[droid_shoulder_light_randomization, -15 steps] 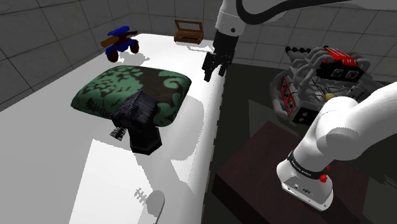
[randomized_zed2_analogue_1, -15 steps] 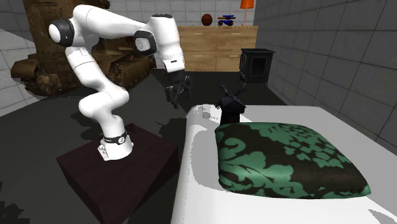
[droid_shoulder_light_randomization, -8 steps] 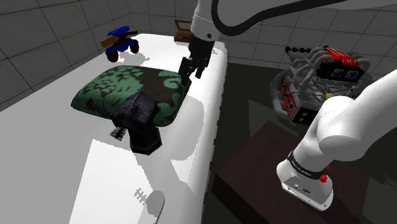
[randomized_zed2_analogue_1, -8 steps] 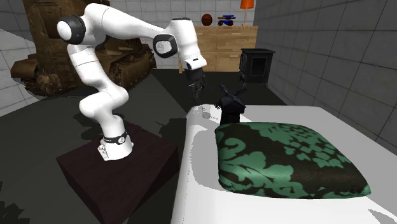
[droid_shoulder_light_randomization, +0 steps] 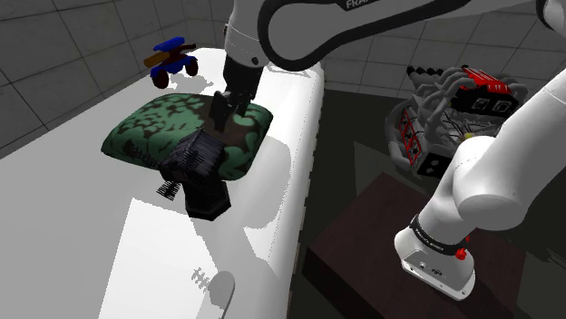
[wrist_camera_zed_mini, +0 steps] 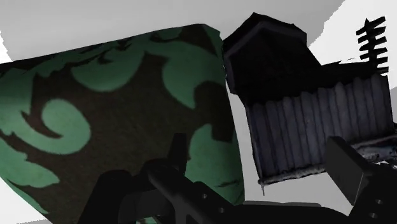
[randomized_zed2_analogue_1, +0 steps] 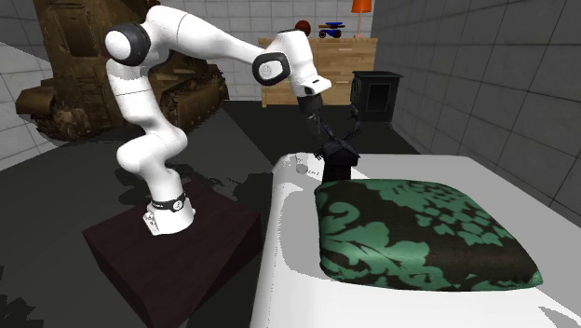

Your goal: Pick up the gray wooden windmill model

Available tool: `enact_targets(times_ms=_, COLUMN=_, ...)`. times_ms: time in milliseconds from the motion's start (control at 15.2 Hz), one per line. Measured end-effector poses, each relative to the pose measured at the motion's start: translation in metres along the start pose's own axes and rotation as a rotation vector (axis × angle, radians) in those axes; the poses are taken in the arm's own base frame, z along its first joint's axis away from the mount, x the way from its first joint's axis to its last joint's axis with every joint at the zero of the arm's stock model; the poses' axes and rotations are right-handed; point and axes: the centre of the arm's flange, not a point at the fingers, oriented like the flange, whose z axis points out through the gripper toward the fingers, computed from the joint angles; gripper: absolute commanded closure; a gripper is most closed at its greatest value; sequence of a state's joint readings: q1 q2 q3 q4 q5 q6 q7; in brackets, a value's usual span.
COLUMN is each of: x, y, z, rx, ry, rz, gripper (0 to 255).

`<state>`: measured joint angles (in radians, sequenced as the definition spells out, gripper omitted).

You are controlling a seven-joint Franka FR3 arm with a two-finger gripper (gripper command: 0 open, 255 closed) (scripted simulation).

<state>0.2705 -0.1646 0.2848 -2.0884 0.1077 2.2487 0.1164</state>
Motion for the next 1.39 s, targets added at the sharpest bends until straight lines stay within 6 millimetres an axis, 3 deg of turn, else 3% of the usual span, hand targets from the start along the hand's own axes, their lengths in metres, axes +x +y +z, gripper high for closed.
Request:
enact_targets(times_ms=462, x=0.037, y=-0.069, z=0.022, rx=0.004, ry=0.076, rz=-0.153, gripper=0)
enact_targets(times_ms=858, x=0.059, y=-0.14, z=0.033, rx=0.008, ry=0.142, rz=-0.284, gripper=0)
enact_targets(times_ms=1386, x=0.052, y=-0.148, z=0.071, rx=0.008, ry=0.153, rz=-0.306, gripper=0)
